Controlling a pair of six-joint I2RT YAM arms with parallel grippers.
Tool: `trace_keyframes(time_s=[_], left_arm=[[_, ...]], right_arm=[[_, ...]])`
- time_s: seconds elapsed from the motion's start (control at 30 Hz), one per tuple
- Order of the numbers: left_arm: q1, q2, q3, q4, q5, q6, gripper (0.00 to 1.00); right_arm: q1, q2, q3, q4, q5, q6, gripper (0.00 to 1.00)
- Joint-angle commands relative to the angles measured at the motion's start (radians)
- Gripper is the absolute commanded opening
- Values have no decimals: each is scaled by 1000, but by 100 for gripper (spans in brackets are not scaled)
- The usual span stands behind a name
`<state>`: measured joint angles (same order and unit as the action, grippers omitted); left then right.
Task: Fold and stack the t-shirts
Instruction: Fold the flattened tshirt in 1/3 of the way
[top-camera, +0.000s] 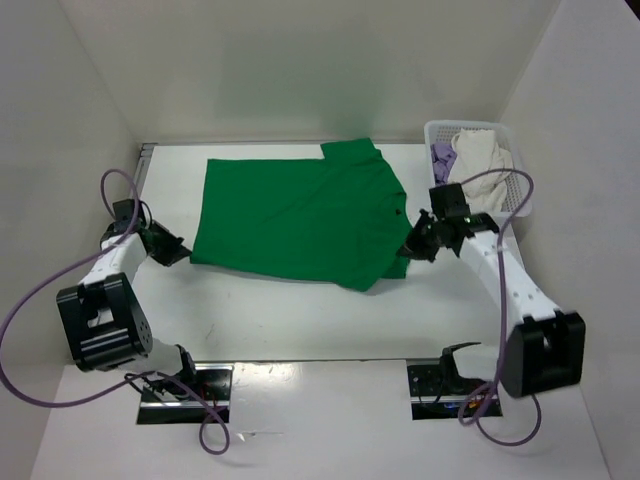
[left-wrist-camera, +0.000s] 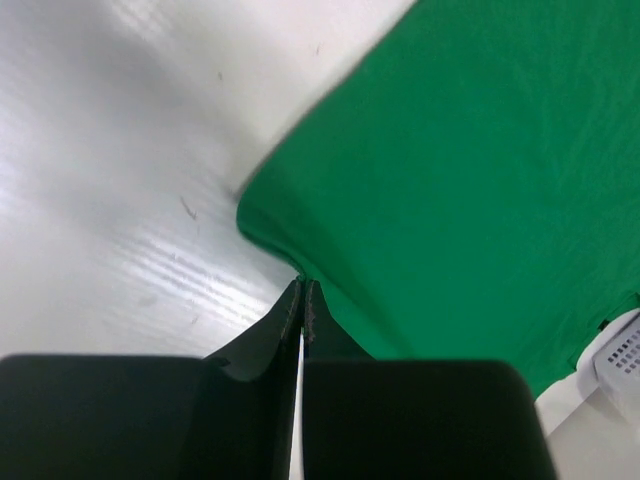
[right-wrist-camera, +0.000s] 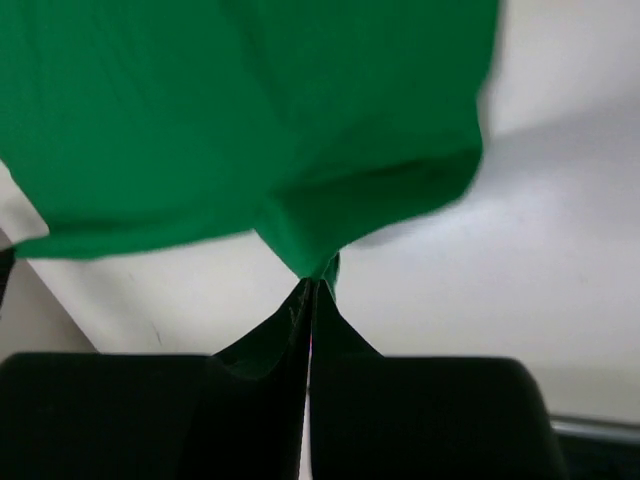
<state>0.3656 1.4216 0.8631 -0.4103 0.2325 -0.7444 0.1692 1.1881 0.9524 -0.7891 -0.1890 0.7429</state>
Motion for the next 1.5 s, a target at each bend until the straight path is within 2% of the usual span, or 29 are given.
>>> trace_keyframes(time_s=[0.0,0.27,0.53,0.7,0.93,1.1,1.23,1.27,1.3,1.37,1.43,1.47], left_arm=[[-4,69,79,74,19,-26,0],[-34,227,178,145,22,-90,0],[-54,299,269,166,22,-110,0],[-54,358,327,176,22,-119,0],[-73,457,375,186,13,-128,1],[-82,471,385,243,30,-157,13],[-82,421,386,232,10,-142,35],[-73,343,329,232,-21,-121,42],[-64,289,303,232,-30,-112,42],[-63,219,207,223,-30,-102,42],[-63,179,131,232,-30,-102,42],[-63,151,96,232,-30,-102,40]], right_arm=[[-5,155,165,200,65,-25,0],[-5,509,443,232,175,-91,0],[-25,708,681,206,201,-109,0],[-36,786,772,197,212,-119,0],[-69,863,816,198,230,-119,0],[-69,921,871,189,230,-119,1],[-69,869,872,189,218,-119,25],[-69,802,800,189,197,-128,39],[-69,733,763,206,197,-128,41],[-69,653,619,247,188,-117,38],[-69,536,454,292,178,-105,21],[-69,506,400,303,178,-96,4]])
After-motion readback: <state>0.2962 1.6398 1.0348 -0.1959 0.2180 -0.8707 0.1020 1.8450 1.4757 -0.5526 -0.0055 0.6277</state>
